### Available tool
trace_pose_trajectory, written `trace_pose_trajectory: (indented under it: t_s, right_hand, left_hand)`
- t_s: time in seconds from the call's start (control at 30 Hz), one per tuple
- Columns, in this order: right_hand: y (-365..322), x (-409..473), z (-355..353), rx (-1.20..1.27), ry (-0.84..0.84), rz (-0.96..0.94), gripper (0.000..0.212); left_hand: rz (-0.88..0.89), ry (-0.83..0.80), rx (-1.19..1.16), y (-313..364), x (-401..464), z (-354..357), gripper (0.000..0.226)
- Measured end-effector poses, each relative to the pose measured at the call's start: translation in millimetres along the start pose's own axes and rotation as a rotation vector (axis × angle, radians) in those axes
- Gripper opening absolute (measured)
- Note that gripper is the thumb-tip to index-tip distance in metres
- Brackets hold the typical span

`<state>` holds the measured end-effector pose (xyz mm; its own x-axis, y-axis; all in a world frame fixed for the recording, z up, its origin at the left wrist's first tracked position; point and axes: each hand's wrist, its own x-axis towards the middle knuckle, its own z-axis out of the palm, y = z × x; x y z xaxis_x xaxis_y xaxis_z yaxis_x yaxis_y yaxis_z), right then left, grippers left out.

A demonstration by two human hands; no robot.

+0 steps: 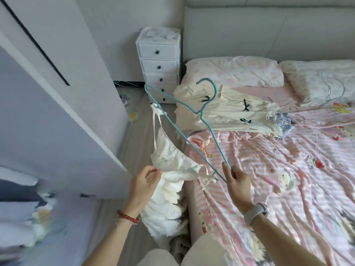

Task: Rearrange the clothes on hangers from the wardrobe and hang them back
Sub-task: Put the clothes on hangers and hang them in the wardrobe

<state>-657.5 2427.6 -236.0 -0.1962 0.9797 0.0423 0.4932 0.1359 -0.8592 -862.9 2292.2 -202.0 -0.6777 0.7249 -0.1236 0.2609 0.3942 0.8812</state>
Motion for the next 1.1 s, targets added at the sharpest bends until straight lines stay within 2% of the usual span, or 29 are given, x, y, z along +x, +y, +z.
trace_pose_trajectory:
  t_s: [0.1,0.27,0.43,0.57,0.73,0.87,1.1]
  right_hand:
    - [11.1,-35.6,0.7,0.014,-0.062,-0.004,0.052]
    - [24.7,-108.5,-6.8,-0.044,-0.172,-0.019,0.053]
    - [31.3,-163.3,-20.2,-0.253,-0.302,-0.125,0.055]
    - [21.6,-190.6,-17.1,-0.315,-0.393,-0.249,0.051]
    - [-1.6,-211.6,19.6,-0.388,-0.561,-0.416,0.054]
    - [-43.8,-233.3,62.6,-0.375,-0.74,-0.474,0.057]
    - [-145.5,-273.3,142.2,-0.097,-0.987,-0.66,0.056]
  left_hand:
    - [-0.043,0.045,0.049,-21.4,-40.9,-18.0,0.01]
    - [-0.2,0.113,-0.017,-53.8,-120.4,-45.1,0.016]
    - [-0.35,0.185,0.023,-98.6,-193.5,-64.1,0.019]
    - [-0.428,0.296,-0.007,-116.0,-238.7,-84.6,0.017]
    - [-0.488,0.51,-0.048,-127.7,-265.3,-122.1,0.013]
    - [-0.567,0.705,-0.055,-139.8,-288.2,-153.4,0.014]
    - [-0.649,1.172,-0.138,-140.9,-344.3,-233.0,0.019]
